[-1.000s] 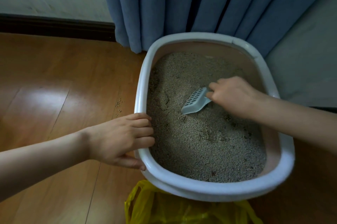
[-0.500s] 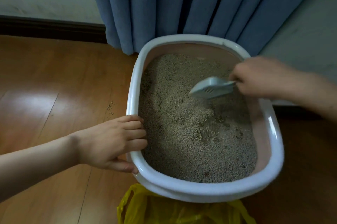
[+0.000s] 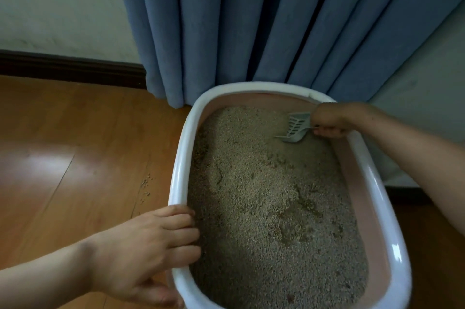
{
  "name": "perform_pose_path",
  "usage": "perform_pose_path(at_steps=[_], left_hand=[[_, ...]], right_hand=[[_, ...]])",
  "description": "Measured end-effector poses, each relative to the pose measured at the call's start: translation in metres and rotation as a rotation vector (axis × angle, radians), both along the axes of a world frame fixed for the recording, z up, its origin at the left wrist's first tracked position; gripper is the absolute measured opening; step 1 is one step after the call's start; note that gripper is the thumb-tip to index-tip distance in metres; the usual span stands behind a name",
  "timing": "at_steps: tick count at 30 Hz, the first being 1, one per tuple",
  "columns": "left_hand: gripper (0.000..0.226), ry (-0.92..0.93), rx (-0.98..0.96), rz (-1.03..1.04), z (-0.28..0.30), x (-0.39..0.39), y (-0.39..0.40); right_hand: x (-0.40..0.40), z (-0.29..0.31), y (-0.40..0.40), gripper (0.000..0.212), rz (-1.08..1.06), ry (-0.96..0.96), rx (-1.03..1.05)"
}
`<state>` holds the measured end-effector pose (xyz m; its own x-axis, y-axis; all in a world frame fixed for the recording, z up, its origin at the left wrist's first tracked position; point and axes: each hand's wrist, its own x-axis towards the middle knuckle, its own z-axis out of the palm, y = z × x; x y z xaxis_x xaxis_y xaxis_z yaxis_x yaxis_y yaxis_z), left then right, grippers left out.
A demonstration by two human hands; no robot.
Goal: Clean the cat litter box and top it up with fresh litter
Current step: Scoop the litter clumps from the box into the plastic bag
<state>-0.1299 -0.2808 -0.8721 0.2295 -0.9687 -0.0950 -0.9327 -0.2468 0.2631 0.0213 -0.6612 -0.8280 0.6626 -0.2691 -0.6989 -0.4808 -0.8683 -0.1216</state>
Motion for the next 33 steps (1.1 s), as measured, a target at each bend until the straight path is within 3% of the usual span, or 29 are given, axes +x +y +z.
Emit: perform_pose_path(at_steps=[3,6,14,19,23,25,29,33], left_hand=[[0.038,0.019,-0.05,-0.029,-0.001,0.005,-0.001],[0.04,0.063,-0.046,-0.005,0.0,0.004,-0.003],[0.048,0.065,-0.033,0.017,0.005,0.003,-0.003],[0.048,0.041,-0.047,0.008,0.006,0.002,-0.005],[0.046,0.035,-0.023,0.013,0.008,0.0,-0.006],[0.045,0.027,-0.013,0.016,0.01,-0.001,-0.006],[0.044,0.012,-0.016,0.025,0.01,-0.003,-0.005],[0.043,-0.008,-0.022,0.028,0.012,-0.006,-0.004]], right_hand=[[0.017,0.001,0.016,0.029,0.073,0.036,0.075],[0.03,-0.006,0.04,0.027,0.296,-0.129,0.026],[0.043,0.001,0.119,0.006,0.777,-0.268,-0.247],[0.04,0.007,0.15,0.019,0.963,-0.288,-0.427],[0.021,0.018,0.172,0.031,1.282,-0.398,-0.579],[0.004,0.02,0.189,0.023,1.49,-0.443,-0.659],[-0.02,0.021,0.191,0.019,1.741,-0.538,-0.557],[-0.041,0.019,0.147,0.017,1.793,-0.666,-0.356]])
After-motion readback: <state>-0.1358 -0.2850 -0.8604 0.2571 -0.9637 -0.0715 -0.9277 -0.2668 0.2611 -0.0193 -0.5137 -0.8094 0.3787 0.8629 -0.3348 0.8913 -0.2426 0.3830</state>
